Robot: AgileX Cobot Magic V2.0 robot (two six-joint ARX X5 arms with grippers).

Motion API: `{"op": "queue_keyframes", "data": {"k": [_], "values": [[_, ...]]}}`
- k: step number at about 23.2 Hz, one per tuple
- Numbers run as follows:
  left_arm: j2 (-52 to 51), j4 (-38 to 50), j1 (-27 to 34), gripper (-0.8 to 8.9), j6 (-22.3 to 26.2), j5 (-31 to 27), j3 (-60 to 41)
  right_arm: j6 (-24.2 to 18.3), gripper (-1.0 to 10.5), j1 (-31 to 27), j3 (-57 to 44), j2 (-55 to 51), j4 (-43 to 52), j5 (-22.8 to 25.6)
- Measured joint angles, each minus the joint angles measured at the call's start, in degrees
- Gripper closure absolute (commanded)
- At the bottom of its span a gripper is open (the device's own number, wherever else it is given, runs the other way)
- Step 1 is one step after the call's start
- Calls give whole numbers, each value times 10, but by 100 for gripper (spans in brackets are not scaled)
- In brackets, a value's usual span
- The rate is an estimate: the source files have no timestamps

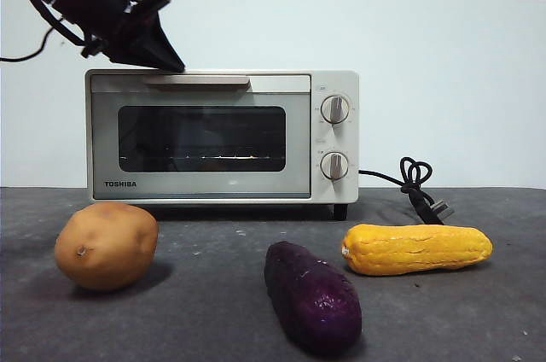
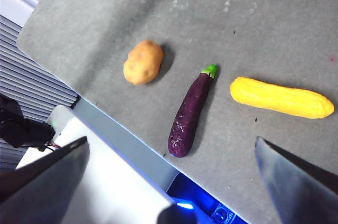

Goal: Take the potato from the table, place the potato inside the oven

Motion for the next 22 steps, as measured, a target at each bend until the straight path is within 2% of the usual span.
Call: {"op": "queue_keyframes", "data": {"k": [11,22], "values": [[4,-50,-22,821,49,-26,13,5,285,0,0,0,11,1],[-6,-215,-46,821,50,71,12,5,285,0,0,0,15,1]]}}
